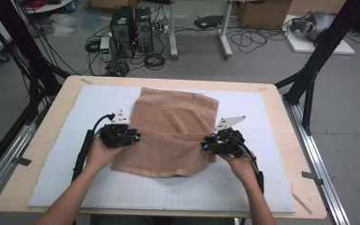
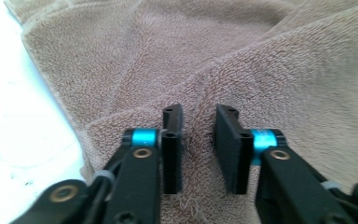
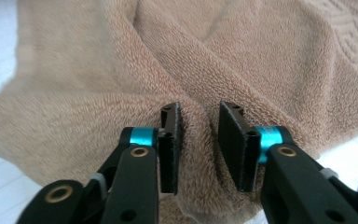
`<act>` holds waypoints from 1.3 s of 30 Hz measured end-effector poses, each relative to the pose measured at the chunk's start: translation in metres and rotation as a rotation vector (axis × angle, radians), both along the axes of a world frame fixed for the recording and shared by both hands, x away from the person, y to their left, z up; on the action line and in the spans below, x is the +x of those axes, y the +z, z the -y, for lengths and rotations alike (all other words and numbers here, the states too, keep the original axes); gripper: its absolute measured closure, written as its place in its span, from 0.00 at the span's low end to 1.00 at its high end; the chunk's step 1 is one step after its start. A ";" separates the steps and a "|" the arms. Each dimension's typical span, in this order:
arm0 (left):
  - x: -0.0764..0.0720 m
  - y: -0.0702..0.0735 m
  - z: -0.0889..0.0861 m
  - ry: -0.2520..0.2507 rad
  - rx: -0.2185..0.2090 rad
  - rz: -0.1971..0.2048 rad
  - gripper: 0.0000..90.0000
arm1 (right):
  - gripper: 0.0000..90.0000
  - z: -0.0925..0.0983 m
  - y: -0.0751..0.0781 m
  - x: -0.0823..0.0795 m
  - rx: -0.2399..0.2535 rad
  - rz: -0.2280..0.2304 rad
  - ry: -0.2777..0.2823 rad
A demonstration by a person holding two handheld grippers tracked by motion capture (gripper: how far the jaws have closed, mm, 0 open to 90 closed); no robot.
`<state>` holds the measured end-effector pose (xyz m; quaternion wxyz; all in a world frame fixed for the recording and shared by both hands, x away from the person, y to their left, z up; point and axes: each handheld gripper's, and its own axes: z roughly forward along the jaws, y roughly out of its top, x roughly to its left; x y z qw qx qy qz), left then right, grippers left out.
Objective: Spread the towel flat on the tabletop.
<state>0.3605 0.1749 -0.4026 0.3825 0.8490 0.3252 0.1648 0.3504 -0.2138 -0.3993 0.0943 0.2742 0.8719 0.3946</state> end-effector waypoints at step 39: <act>-0.056 -0.031 -0.014 -0.138 0.057 -0.010 0.97 | 0.96 -0.020 -0.024 -0.041 -0.081 0.026 0.112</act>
